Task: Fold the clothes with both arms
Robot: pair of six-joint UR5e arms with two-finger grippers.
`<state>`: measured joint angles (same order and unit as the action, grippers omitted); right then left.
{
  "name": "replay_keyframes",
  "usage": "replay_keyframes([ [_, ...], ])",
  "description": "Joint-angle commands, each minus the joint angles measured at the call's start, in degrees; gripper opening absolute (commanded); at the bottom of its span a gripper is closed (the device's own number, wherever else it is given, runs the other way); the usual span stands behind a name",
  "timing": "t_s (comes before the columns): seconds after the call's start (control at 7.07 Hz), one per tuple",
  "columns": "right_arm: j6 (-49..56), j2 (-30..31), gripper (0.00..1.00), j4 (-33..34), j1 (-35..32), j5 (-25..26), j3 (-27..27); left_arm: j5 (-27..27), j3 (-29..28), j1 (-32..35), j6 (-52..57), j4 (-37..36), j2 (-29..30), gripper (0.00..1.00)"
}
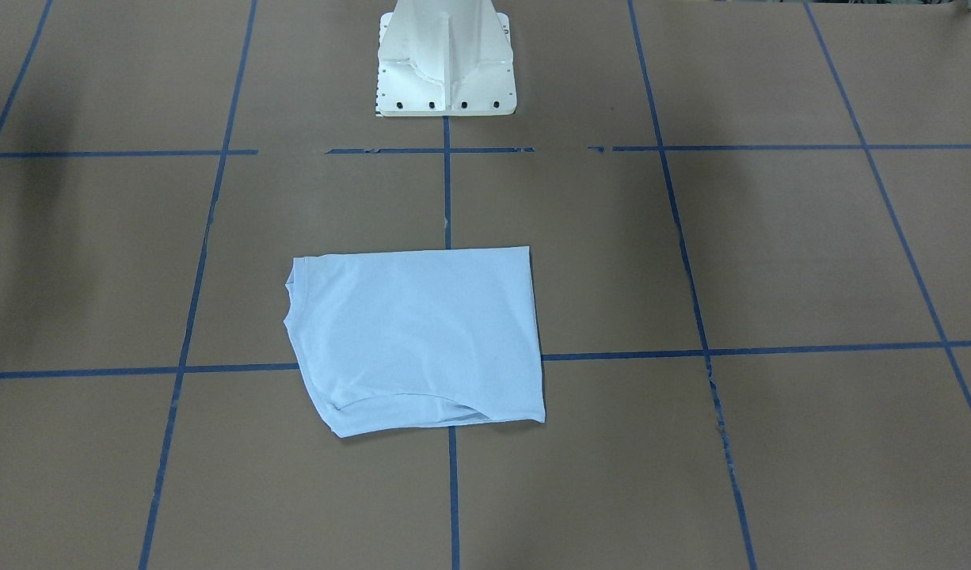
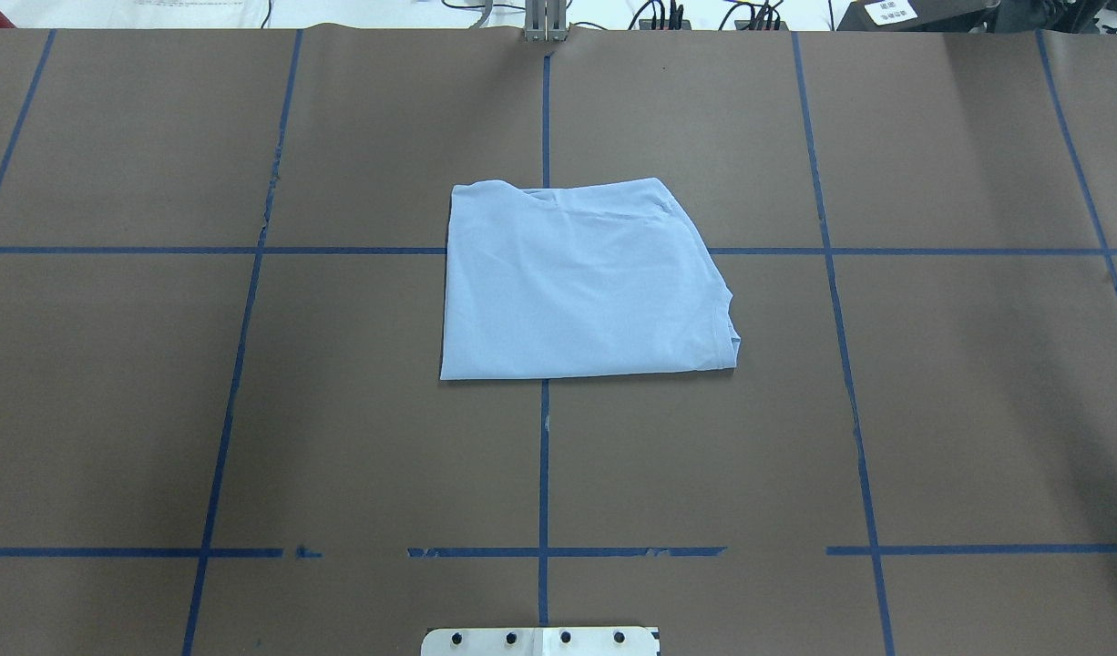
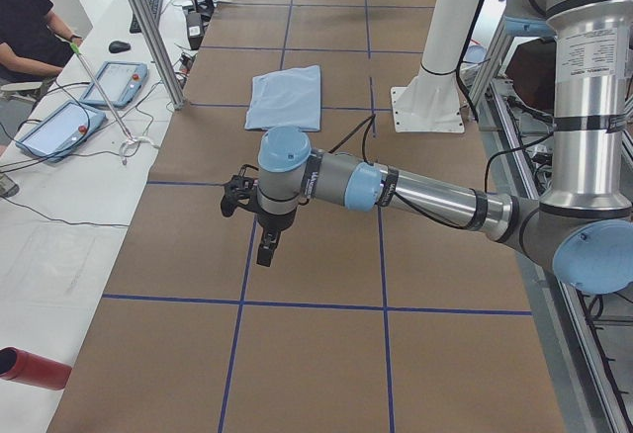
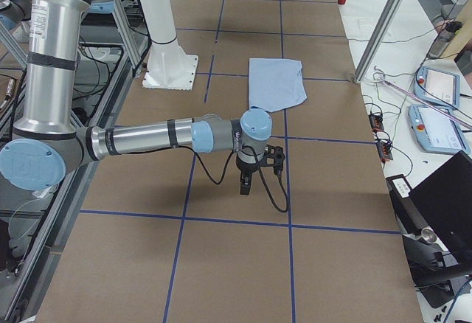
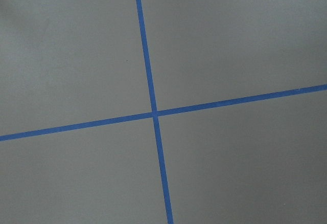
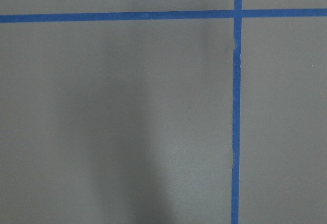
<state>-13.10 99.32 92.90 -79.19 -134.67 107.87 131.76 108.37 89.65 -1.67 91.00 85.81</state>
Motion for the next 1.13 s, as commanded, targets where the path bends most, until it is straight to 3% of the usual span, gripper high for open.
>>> replay_keyframes([
  [0.0,0.0,0.0,1.00,0.0,-0.1,0.0,0.1,0.0,0.0,0.0,0.0,0.1,0.1,1.00],
  [0.99,0.0,0.1,1.00,0.0,0.0,-0.1,0.1,0.0,1.3,0.0,-0.1,-0.4,-0.2,1.00],
])
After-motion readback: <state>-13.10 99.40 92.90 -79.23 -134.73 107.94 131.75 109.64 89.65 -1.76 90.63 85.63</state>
